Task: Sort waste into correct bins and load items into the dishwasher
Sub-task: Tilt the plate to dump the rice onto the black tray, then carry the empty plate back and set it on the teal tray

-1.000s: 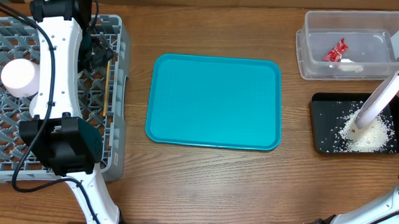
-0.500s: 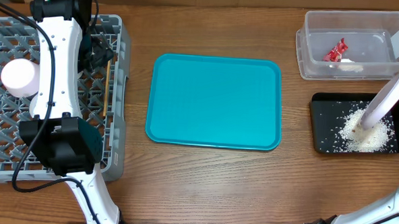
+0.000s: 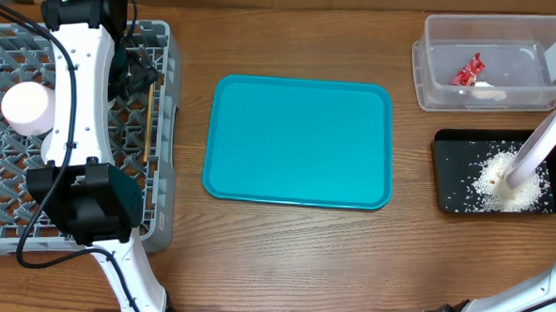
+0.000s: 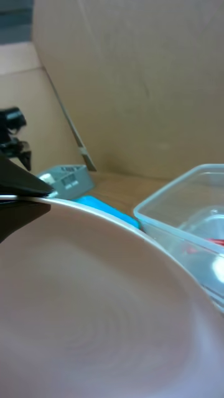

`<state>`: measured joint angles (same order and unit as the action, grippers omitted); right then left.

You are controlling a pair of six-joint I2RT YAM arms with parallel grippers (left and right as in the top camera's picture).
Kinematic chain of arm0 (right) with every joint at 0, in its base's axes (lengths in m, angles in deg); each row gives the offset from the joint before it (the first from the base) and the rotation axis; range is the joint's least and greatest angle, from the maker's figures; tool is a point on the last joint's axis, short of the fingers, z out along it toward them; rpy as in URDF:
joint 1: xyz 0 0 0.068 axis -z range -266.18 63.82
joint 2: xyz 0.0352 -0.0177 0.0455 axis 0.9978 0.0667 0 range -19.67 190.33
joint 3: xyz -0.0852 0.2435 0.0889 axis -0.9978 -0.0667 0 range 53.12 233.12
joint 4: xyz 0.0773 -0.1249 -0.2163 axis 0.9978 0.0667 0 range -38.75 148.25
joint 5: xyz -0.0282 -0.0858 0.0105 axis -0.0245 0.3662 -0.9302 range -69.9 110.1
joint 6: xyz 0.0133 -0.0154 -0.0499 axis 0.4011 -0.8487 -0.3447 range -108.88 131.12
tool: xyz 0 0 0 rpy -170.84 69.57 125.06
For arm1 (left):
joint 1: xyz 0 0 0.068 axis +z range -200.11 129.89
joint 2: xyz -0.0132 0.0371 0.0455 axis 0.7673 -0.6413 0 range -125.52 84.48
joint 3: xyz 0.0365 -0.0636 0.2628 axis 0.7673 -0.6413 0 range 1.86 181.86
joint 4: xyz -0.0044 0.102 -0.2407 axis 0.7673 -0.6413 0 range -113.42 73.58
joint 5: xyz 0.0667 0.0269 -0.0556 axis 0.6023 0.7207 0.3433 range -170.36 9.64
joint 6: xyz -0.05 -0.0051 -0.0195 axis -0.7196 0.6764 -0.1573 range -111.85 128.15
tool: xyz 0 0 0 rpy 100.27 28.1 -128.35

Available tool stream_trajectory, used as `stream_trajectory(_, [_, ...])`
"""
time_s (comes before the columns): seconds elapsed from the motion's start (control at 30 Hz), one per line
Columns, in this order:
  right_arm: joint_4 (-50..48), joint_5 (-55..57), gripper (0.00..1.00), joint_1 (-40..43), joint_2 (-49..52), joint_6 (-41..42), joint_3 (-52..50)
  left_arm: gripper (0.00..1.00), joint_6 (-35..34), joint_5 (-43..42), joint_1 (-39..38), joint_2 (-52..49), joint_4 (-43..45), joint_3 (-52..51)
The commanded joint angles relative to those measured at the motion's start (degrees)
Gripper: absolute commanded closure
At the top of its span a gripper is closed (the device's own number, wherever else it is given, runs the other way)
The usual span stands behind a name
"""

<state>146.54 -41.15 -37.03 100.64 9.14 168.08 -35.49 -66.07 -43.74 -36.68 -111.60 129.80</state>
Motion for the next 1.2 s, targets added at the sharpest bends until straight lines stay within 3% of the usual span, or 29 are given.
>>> stream_trajectory(0.0, [0.6,-5.7,0.96,0.1,-1.9,-5.5,0.9,0.0,-1.2,0.0,-0.3,2.1,-0.1,1.3])
stream_trajectory(0.2, [1.7,-7.1,0.96,-4.7,-5.9,-5.6,0.5,0.0,-1.2,0.0,-0.3,2.1,-0.1,1.3])
stream_trajectory(0.53, [-0.7,-5.4,0.96,-23.8,-16.5,-8.5,0.6,0.0,-1.2,0.0,-0.3,2.1,-0.1,1.3])
stream_trajectory(0.77, [-8.7,36.5,0.96,-47.3,-17.4,11.7,0.5,0.0,-1.2,0.0,-0.3,2.1,-0.1,1.3])
stream_trajectory(0.97, [-16.2,46.1,0.96,-68.6,-15.5,12.9,0.5,0.0,-1.2,0.0,-0.3,2.1,-0.1,1.3])
stream_trajectory(1.17, [-24.6,60.3,0.96,-84.3,-8.9,24.9,0.5,0.0,-1.2,0.0,-0.3,2.1,-0.1,1.3])
